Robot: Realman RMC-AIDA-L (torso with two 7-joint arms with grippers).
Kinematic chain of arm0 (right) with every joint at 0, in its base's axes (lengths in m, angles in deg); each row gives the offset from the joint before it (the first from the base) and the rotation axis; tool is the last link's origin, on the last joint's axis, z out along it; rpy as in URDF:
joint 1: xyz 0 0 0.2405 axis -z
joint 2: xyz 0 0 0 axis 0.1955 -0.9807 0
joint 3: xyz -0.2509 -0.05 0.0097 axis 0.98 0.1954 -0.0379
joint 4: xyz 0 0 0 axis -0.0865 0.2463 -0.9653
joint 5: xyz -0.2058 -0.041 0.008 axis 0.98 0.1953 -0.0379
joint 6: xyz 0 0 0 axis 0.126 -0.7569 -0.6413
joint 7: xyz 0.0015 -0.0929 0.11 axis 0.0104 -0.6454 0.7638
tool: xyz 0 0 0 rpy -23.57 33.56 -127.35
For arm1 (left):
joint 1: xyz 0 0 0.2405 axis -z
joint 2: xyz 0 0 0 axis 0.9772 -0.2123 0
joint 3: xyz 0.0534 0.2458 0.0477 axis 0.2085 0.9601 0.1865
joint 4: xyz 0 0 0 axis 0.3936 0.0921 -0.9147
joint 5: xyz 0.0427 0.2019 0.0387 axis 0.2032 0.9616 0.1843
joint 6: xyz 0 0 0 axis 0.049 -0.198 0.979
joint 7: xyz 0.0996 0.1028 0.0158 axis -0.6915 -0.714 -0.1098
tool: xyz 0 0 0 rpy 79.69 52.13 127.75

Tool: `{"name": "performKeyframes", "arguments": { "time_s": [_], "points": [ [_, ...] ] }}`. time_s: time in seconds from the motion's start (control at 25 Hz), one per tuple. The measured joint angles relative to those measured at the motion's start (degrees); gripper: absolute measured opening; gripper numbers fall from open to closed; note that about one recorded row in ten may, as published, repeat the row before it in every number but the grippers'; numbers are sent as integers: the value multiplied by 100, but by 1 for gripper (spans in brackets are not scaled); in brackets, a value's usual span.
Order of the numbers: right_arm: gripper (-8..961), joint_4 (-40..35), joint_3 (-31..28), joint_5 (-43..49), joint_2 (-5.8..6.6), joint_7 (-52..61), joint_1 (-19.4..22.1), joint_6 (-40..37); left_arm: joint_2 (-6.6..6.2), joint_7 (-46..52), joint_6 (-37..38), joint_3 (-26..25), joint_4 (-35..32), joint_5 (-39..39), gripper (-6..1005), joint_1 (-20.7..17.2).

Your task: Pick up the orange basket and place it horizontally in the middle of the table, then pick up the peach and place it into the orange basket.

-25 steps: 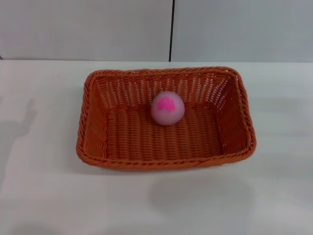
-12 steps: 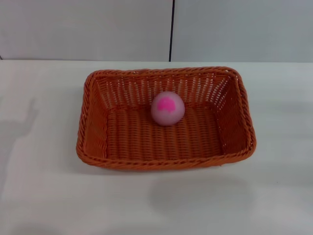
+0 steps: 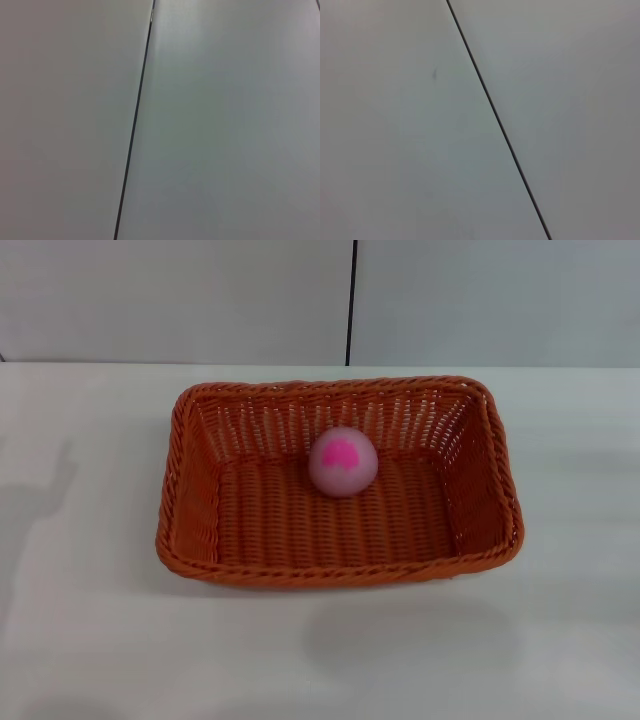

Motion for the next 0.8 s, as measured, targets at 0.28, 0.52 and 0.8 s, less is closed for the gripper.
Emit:
{"name": "performKeyframes", "arguments": {
  "time_s": [0.28, 0.52, 0.8],
  "points": [
    [527, 3, -1, -2, 0, 0, -52, 5, 6, 0, 113, 0, 0, 0, 814, 67],
    [527, 8, -120, -2, 0, -40, -59, 4, 14, -1, 209, 0, 32, 0, 814, 152],
    [527, 20, -235, -2, 8, -66, -85, 44, 15, -3, 237, 0, 55, 0, 814, 181]
  ]
}}
